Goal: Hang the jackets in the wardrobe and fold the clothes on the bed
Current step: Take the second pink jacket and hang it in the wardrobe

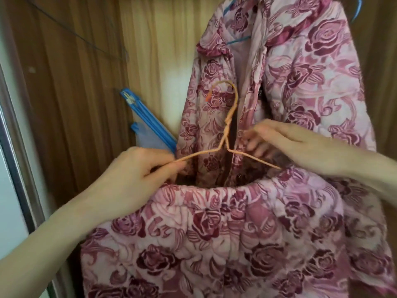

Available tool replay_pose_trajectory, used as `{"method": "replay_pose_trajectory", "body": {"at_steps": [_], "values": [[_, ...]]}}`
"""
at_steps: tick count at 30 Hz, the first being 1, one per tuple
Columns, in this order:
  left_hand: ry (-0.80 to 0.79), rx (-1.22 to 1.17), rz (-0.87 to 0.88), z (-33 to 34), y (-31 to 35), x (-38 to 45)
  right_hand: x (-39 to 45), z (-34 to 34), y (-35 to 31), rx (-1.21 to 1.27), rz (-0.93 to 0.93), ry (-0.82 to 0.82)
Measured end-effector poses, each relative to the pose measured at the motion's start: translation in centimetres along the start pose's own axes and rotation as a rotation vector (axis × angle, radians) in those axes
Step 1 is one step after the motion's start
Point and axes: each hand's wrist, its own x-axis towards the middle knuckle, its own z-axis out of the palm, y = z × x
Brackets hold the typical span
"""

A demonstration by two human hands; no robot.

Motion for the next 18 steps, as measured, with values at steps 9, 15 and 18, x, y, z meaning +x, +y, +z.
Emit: {"method": "replay_pose_trajectory", "body": {"at_steps": [9, 15, 18], "values": [[0.053, -0.185, -0.101, -2.4, -1.0, -0.4, -2.7, 0.8, 1.4, -0.281, -0.234, 0.181], [0.183, -0.118, -0.039, -2.4, -0.9, 1.2, -2.4, -0.5, -1.0, -0.319, -0.264, 0.212], [0.303, 0.112, -0.005, -3.3, -1.3, 3.4, -1.6, -2.4, -2.4, -0.365, -0.220, 0.292]]}}
